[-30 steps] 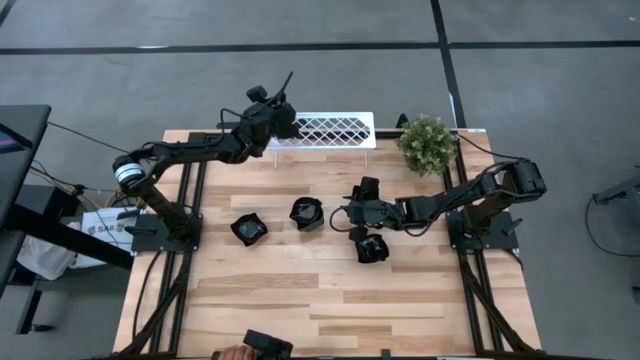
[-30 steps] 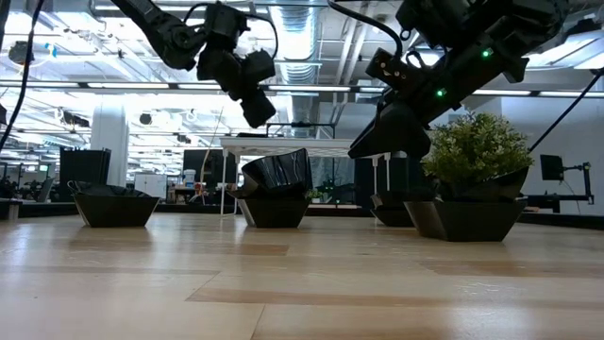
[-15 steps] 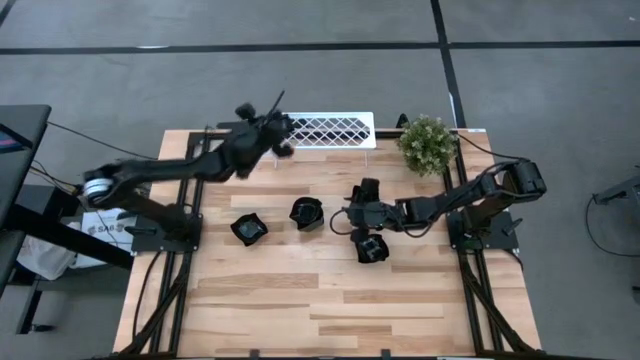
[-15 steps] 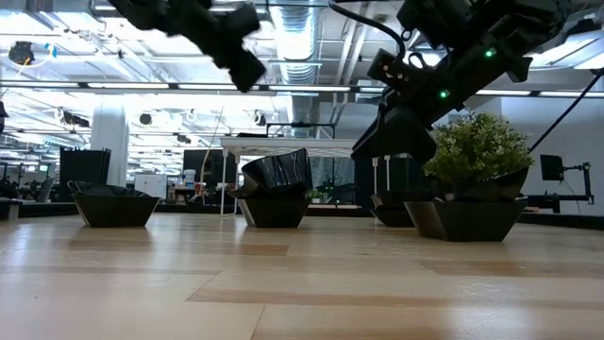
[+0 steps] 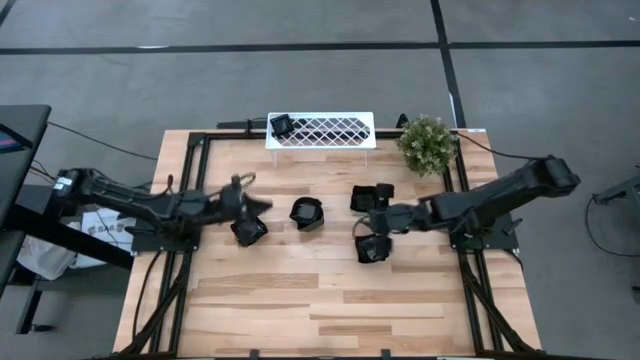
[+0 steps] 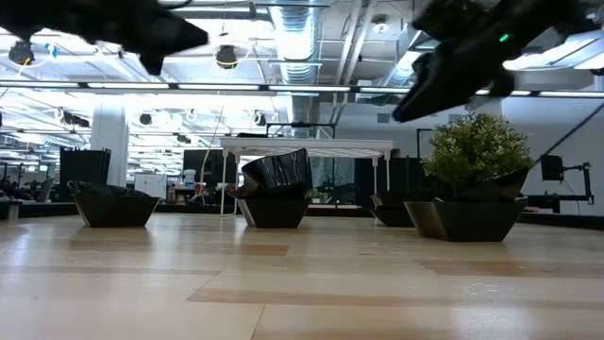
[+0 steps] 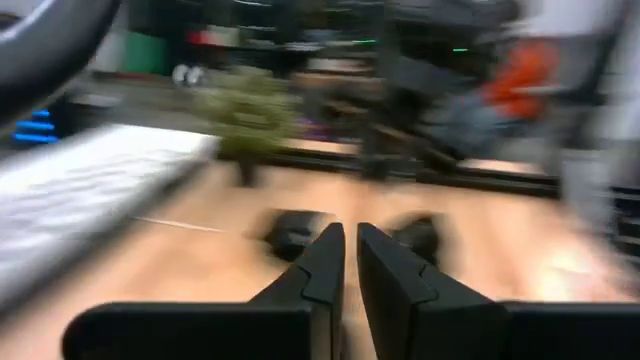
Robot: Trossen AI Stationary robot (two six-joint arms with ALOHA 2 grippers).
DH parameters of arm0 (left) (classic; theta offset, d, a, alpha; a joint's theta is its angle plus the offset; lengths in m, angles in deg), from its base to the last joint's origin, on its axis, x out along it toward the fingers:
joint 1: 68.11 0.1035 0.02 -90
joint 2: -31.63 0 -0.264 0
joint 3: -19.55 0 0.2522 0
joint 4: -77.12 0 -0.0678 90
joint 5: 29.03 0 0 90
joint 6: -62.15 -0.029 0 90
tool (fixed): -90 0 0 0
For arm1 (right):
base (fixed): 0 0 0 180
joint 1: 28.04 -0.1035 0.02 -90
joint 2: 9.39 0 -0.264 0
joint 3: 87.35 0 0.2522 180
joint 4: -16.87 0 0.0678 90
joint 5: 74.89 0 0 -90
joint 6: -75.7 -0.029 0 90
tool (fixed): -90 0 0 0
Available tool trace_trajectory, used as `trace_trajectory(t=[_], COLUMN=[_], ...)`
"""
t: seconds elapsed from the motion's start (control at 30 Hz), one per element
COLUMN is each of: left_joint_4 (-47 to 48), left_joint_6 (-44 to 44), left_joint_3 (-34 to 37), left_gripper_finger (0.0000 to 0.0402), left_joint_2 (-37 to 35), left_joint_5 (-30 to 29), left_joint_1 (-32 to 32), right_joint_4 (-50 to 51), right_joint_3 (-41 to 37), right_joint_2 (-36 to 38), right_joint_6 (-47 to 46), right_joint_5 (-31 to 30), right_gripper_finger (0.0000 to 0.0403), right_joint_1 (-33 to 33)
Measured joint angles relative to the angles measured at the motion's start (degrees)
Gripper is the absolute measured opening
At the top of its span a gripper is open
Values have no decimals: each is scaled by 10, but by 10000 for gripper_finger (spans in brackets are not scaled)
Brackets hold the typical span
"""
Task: Pick & Place Mini shaped plates
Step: Put the black leaf shaped plate on the shelf
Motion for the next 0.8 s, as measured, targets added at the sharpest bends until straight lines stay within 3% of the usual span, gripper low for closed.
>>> trace_trajectory(t=[0.1, 0.17, 0.3, 0.43, 0.57, 0.8], left_joint_4=[-8, -30, -79, -99, -107, -115], left_joint_6=[36, 42, 42, 33, 16, -2], left_joint_3=[36, 59, 92, 103, 103, 103], left_gripper_finger=[33, 33, 33, 33, 33, 33], left_joint_2=[-21, -24, -22, -21, -22, -22], left_joint_5=[48, 48, 44, 44, 44, 44], left_joint_1=[-43, -65, -74, -74, -74, -67], right_joint_4=[78, 100, 63, -13, -10, 81], right_joint_3=[0, 0, 0, 5, 63, 207], right_joint_2=[56, 77, 79, 39, -15, -150], right_joint_6=[-44, -73, -100, -16, 39, 139], right_joint_5=[175, 236, 241, 240, 256, 384], right_gripper_finger=[123, 123, 123, 123, 123, 123], right_joint_1=[29, 47, 61, 61, 77, 120])
